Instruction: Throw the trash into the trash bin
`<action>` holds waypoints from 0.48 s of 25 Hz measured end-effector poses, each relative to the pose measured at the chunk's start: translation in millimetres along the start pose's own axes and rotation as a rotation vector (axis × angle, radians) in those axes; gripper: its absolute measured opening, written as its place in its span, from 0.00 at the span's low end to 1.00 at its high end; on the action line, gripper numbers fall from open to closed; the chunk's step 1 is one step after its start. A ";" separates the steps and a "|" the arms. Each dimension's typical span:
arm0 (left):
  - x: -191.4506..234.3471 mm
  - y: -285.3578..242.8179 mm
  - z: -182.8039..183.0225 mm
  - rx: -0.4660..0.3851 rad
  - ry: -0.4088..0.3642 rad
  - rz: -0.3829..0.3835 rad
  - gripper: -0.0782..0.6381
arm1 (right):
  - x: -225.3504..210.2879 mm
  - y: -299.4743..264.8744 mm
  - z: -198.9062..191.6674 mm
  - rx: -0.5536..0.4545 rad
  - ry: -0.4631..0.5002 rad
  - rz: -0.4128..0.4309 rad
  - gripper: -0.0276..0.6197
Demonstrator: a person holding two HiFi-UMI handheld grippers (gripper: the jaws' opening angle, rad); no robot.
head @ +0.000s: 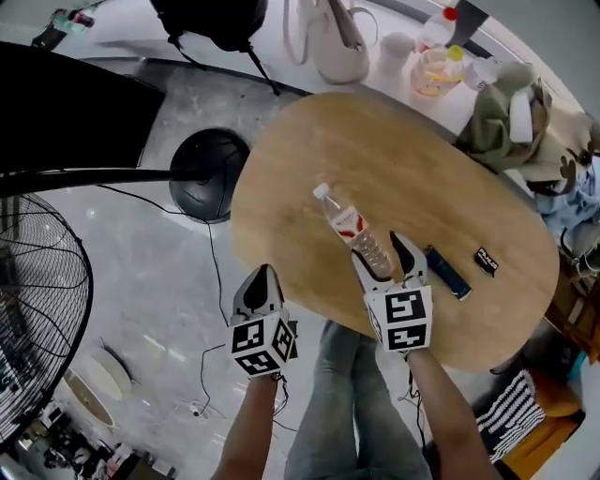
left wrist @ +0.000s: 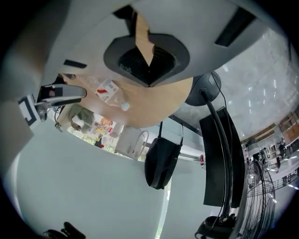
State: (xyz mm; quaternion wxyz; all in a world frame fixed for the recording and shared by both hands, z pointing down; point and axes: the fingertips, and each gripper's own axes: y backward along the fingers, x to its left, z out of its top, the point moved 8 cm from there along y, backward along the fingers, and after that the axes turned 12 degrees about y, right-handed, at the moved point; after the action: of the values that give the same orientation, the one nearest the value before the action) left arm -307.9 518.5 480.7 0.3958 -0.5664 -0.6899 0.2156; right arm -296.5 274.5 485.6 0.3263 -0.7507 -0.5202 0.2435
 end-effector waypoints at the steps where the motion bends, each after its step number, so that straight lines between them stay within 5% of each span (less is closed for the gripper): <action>1: 1.4 -3.0 -3.2 0.005 0.003 0.002 0.13 | 2.2 -2.9 -2.0 0.009 0.007 0.011 0.53; 12: 11.7 -23.1 -12.7 0.021 0.018 0.014 0.13 | 14.8 -31.1 -26.0 0.123 0.158 0.027 0.56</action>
State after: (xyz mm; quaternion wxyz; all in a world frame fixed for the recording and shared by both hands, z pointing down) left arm -312.5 521.6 509.0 0.4064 -0.5687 -0.6802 0.2207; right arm -292.5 289.9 525.8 0.4084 -0.7530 -0.4670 0.2193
